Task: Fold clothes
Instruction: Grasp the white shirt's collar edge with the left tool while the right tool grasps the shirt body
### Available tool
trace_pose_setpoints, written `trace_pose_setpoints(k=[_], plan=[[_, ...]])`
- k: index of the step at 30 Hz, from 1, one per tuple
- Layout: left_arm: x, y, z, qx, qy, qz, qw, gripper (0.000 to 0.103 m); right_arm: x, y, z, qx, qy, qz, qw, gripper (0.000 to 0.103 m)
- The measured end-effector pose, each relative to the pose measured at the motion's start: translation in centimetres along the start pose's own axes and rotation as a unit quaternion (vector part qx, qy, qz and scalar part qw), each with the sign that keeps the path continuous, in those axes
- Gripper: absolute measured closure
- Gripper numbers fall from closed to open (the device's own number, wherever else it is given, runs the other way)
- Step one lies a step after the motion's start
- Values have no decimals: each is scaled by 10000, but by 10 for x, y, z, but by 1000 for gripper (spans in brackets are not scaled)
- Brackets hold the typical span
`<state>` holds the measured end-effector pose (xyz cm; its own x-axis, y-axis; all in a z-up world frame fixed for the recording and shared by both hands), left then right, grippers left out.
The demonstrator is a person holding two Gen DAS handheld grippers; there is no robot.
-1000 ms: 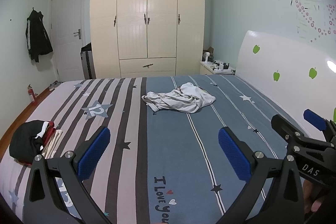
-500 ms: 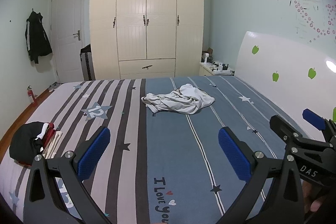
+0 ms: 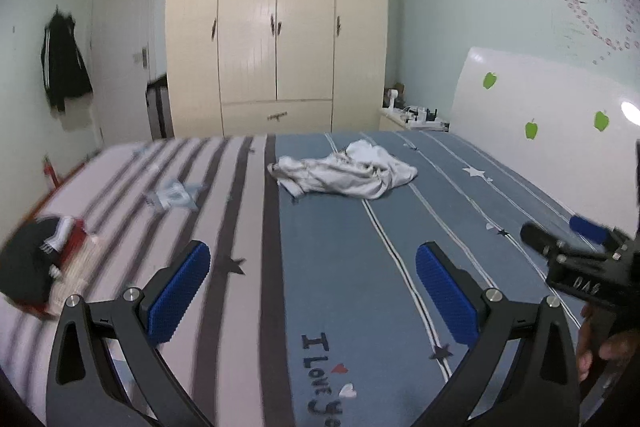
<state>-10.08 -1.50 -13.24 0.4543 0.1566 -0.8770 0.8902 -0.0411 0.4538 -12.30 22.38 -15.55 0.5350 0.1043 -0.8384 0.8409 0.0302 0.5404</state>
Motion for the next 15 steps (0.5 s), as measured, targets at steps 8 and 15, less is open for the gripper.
trace_pose_setpoints(k=[8,15], plan=[[30,-211,23,-264,121,213,9994,7,21,-197,-22,-35,-98,187,9998,1],[17,-356,25,-406,203,739,9962,8,-13,-325,-28,120,49,491,9987,1]])
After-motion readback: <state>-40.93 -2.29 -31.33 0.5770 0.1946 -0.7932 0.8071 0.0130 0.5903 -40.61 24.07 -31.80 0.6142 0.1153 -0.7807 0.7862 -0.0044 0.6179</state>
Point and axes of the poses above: each gripper's, at about its wrist camera, not at the fingertips, and y roughly against the way its jaws point, z to its left, x to its underside, the point moved 5 cm from there along -y, roughly the way its jaws point, and after that the axes turned 6 degrees about y, right-handed, at the moved point
